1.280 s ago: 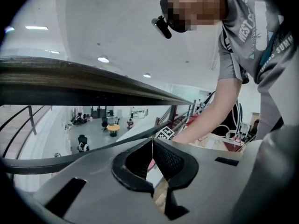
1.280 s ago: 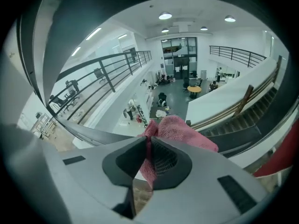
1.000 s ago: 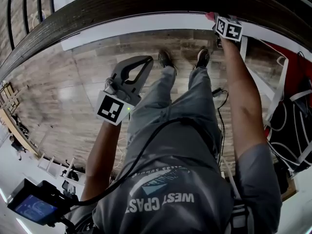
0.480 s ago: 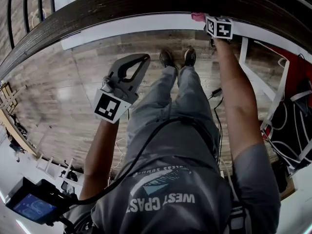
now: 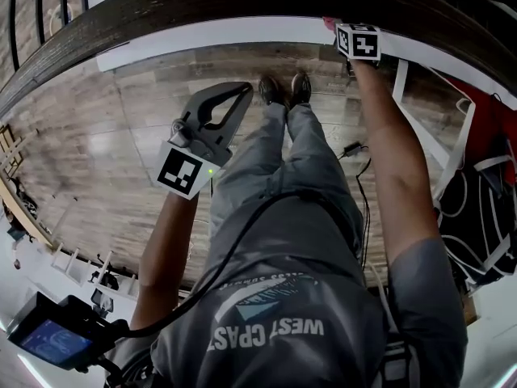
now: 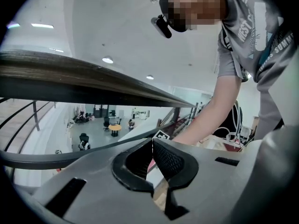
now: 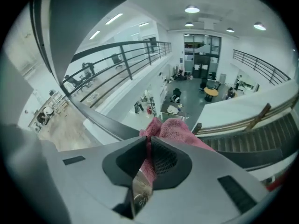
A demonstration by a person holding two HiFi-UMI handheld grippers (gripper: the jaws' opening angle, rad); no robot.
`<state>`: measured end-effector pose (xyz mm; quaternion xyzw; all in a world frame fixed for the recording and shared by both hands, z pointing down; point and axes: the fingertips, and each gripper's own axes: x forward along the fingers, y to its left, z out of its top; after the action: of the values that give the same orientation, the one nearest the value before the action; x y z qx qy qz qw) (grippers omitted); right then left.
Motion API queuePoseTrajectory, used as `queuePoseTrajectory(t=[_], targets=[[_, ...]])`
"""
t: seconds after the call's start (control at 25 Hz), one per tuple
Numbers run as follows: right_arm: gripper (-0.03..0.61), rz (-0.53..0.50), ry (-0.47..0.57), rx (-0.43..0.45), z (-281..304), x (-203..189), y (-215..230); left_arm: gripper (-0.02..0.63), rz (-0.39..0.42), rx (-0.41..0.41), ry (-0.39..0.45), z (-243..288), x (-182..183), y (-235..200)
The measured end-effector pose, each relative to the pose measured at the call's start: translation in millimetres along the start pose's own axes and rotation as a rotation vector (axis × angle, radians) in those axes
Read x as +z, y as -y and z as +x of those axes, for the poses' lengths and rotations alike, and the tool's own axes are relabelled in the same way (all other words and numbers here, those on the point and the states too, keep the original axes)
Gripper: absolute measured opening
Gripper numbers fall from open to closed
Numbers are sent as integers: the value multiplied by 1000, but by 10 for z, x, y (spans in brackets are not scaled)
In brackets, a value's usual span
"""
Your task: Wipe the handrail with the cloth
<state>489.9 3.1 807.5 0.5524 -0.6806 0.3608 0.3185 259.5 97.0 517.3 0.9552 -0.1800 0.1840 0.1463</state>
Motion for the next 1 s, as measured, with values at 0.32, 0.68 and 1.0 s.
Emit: queuePoseTrajectory(t=[0.32, 0.68, 1.0], targets=[[29, -23, 47, 103, 31, 84, -293, 6, -4, 93, 9, 41, 128, 278], [29, -7, 46, 14, -99, -57, 51, 6, 16, 174, 45, -224, 217, 321], [29, 28, 55, 61, 527, 294, -1311, 6, 45, 179, 5, -1320, -148, -527]])
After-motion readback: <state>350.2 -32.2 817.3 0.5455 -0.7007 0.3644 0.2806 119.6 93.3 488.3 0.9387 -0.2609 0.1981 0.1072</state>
